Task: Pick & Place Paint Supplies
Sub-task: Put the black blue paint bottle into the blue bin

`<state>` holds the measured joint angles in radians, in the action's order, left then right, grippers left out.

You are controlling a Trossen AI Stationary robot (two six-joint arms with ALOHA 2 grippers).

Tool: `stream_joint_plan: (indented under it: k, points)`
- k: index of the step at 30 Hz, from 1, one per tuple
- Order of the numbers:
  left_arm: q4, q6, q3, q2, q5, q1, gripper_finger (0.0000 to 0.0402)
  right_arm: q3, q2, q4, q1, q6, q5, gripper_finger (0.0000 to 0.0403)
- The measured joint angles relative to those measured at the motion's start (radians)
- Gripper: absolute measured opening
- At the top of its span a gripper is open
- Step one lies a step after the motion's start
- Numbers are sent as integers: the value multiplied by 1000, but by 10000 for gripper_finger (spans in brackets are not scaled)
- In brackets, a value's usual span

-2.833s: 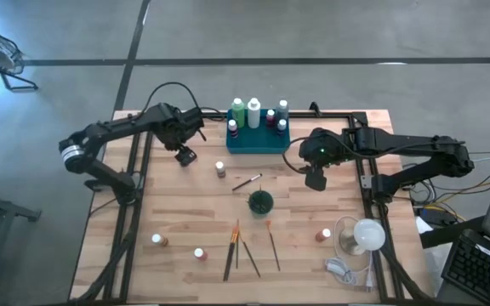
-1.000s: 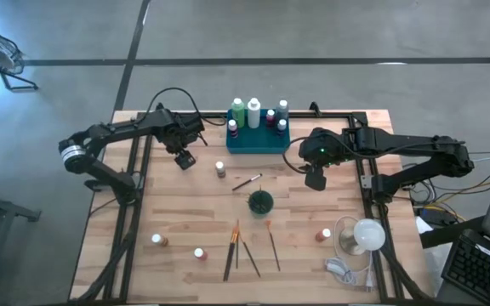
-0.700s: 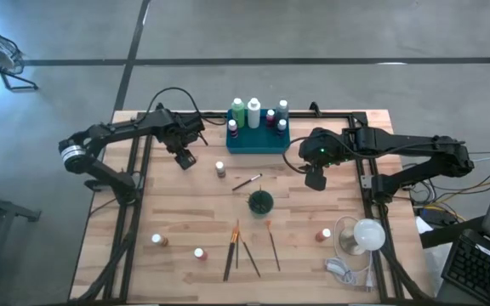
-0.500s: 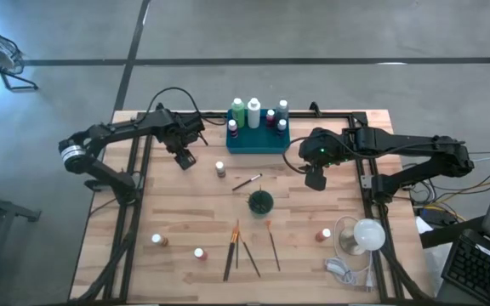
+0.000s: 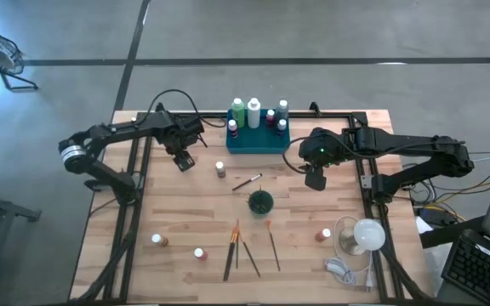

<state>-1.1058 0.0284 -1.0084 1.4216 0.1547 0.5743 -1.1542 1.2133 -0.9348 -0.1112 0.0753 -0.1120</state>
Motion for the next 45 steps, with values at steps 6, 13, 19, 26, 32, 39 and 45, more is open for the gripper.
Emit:
stream_joint_plan:
  k: [6,13,19,26,32,39,45]
  points:
    - [10,0,0,0,0,0,185,0,0,3,0,0,-1,178]
    - [11,3,0,0,0,0,178,0,0,3,0,0,-4,190]
    - [11,2,-1,0,-2,0,156,0,0,2,0,0,-4,179]
    - [13,1,-3,0,-3,0,124,0,0,2,-1,0,-4,160]
    - [13,-7,-3,0,-2,0,124,0,0,2,-1,-1,-4,148]
    - [-8,-34,-51,2,4,0,124,0,0,3,-1,-8,-12,136]
    - [-27,-57,-140,2,3,0,124,0,0,3,-1,-9,-23,130]
